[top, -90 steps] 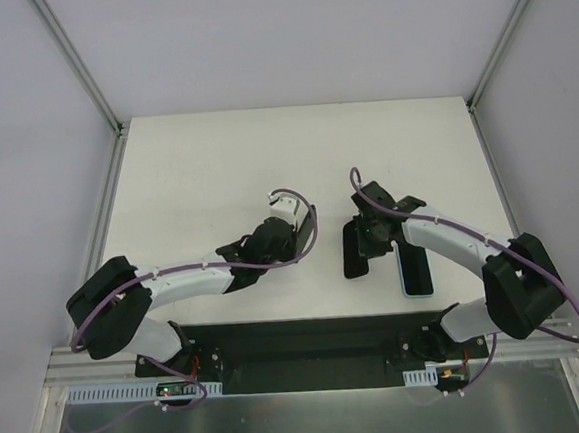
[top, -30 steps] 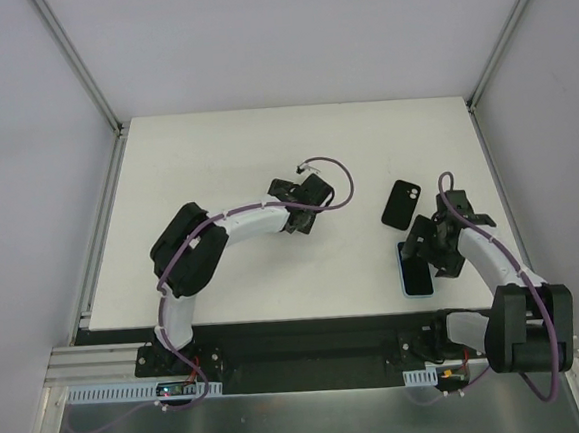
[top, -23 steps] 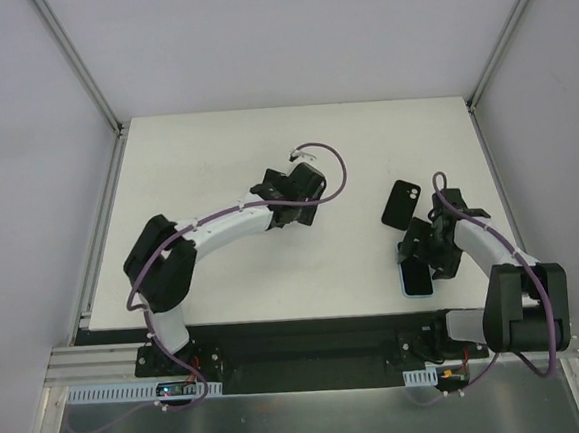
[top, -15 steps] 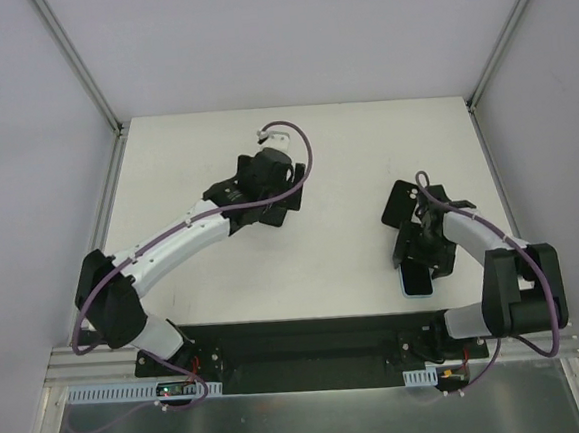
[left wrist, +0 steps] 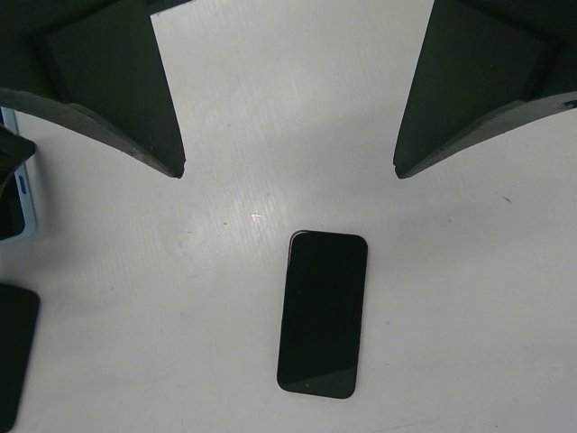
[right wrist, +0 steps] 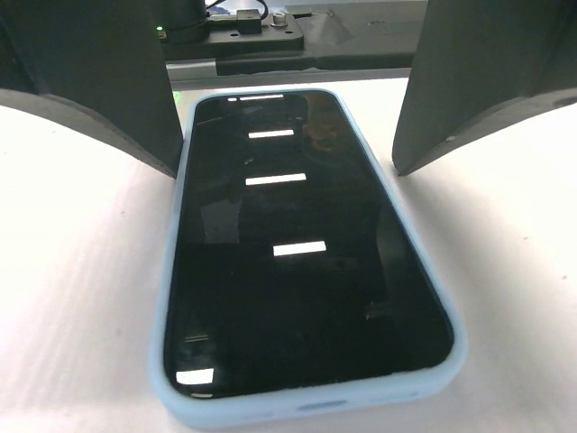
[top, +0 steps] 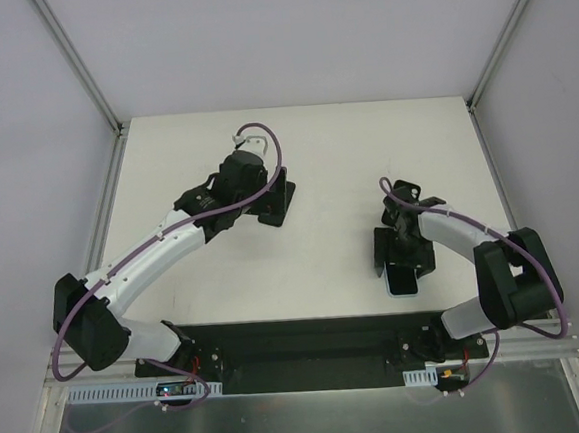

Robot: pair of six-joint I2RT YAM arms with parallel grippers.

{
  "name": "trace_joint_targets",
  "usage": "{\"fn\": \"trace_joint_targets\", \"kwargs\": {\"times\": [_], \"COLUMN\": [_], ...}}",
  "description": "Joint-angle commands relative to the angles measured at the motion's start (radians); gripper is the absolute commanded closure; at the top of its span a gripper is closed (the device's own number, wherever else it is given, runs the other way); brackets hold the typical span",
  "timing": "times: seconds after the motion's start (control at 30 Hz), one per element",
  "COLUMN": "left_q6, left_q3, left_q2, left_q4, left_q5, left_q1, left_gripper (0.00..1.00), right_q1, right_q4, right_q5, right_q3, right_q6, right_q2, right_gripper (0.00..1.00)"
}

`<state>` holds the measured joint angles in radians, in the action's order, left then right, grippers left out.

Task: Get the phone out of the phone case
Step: Pick up the phone at the center of the board.

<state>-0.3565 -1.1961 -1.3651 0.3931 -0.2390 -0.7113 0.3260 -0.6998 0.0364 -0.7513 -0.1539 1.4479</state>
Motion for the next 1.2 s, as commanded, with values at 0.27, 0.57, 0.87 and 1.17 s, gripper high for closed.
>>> {"fn": "trace_joint_targets", "kwargs": {"times": [0.27,0.57,0.87,1.17], "left_q6": [-0.058,-0.102,-0.222,-0.44], "left_q3": [0.027,0.029,0.069,0.253], "left_q2": [0.047,0.035,-0.054,-0.143], "left_q4": [0.007,0.004,-0.059,-0.39], "left_q5": [0.138,0.343,0.596,0.871], "left_q1": [0.036,0.084,0.118,0.176], "left_gripper": [0.01,0.01,0.01,0.01], "right_q1": [0.114,0.162,0.257,0.318], "right_q4": [-0.009,0.039,0.1,0.227], "right_q5": [-0.069,-0.095,-0.167,-0.26], "right_q3": [-0.056,-0.054,-0.109,-0.103], "right_q6": [-0.012,-0.049,-0.084,-0.21], "right_q2": [0.06,0.083,0.02,-0.133], "right_gripper": [0.04,0.32,0.68,0.72]}}
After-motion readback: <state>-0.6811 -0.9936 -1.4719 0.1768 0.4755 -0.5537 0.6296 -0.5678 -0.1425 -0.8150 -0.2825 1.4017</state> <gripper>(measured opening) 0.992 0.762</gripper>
